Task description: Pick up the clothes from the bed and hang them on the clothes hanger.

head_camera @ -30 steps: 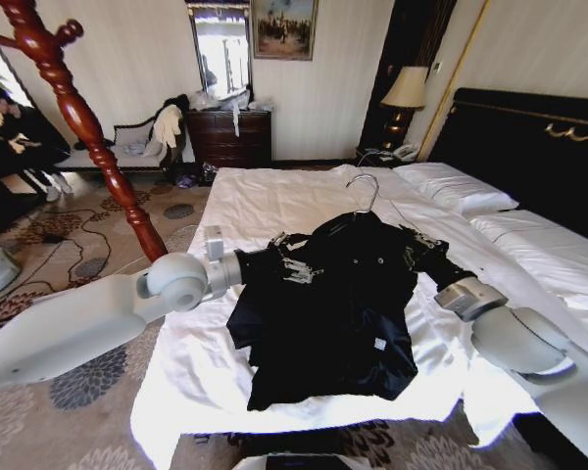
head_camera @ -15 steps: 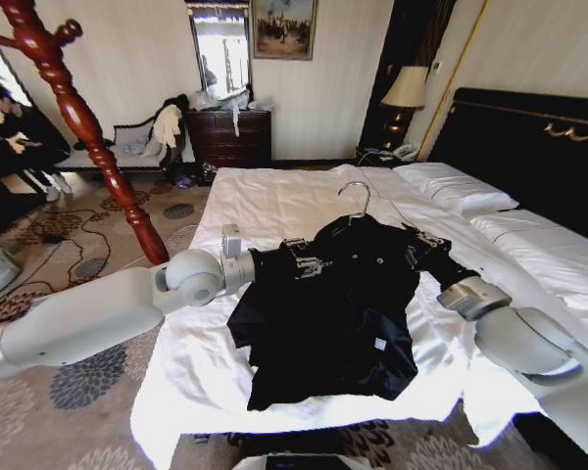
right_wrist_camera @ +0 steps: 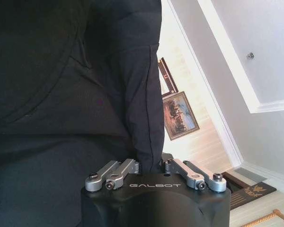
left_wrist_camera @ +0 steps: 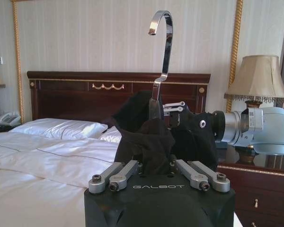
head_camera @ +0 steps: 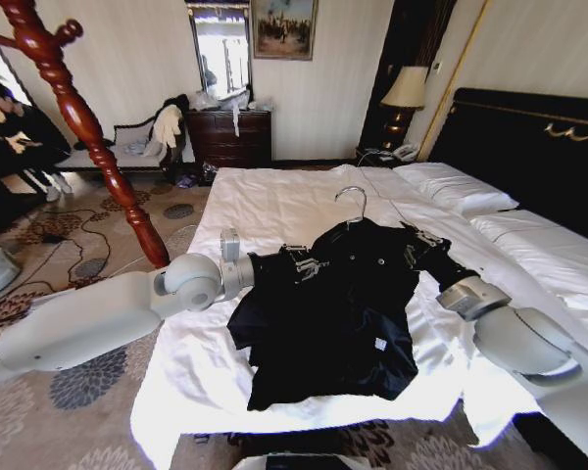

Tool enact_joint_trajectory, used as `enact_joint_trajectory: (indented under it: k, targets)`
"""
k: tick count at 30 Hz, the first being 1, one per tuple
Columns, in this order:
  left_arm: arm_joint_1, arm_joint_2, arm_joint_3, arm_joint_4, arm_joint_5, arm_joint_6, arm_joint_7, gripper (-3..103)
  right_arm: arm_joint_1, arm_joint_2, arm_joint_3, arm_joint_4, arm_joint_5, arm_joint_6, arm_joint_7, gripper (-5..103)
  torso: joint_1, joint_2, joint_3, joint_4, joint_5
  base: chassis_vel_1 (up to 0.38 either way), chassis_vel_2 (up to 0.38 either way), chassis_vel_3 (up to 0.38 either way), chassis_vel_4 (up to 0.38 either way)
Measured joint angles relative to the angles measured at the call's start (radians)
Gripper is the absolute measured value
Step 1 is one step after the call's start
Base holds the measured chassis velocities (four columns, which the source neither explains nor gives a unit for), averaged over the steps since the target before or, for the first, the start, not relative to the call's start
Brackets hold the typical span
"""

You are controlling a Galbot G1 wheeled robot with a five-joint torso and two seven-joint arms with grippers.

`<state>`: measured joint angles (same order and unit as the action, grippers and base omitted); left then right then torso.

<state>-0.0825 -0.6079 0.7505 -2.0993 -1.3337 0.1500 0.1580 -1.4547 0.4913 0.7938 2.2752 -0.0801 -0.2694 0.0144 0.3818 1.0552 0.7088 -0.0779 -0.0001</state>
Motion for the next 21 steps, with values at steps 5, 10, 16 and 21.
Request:
enact_joint_trajectory:
  k: [5, 10, 16, 21]
  targets:
    - [-0.004, 0.004, -0.002, -0.001, -0.003, 0.000, 0.003, 18, 0.000, 0.002, 0.000, 0.003, 0.001, 0.002, 0.005, 17, 0.000, 0.000, 0.000, 0.0000, 0.0000, 0.000, 0.000, 0.000, 0.000]
    - [-0.004, 0.010, -0.005, -0.002, -0.002, -0.011, 0.008, 18, -0.006, 0.008, -0.002, 0.011, 0.020, -0.001, 0.015, 14, 0.000, 0.000, 0.000, 0.0000, 0.0000, 0.000, 0.000, 0.000, 0.000]
    - [-0.008, 0.010, -0.007, -0.002, -0.003, -0.016, 0.005, 18, -0.015, 0.013, -0.002, 0.027, 0.042, -0.004, 0.020, 33, 0.000, 0.000, 0.000, 0.0000, -0.0001, 0.000, 0.000, 0.000, 0.000]
    - [-0.008, 0.012, -0.008, -0.005, -0.004, -0.017, 0.005, 18, -0.022, 0.014, 0.006, 0.033, 0.047, -0.004, 0.022, 50, 0.000, 0.000, 0.000, -0.0001, 0.0000, 0.000, 0.000, 0.000, 0.000]
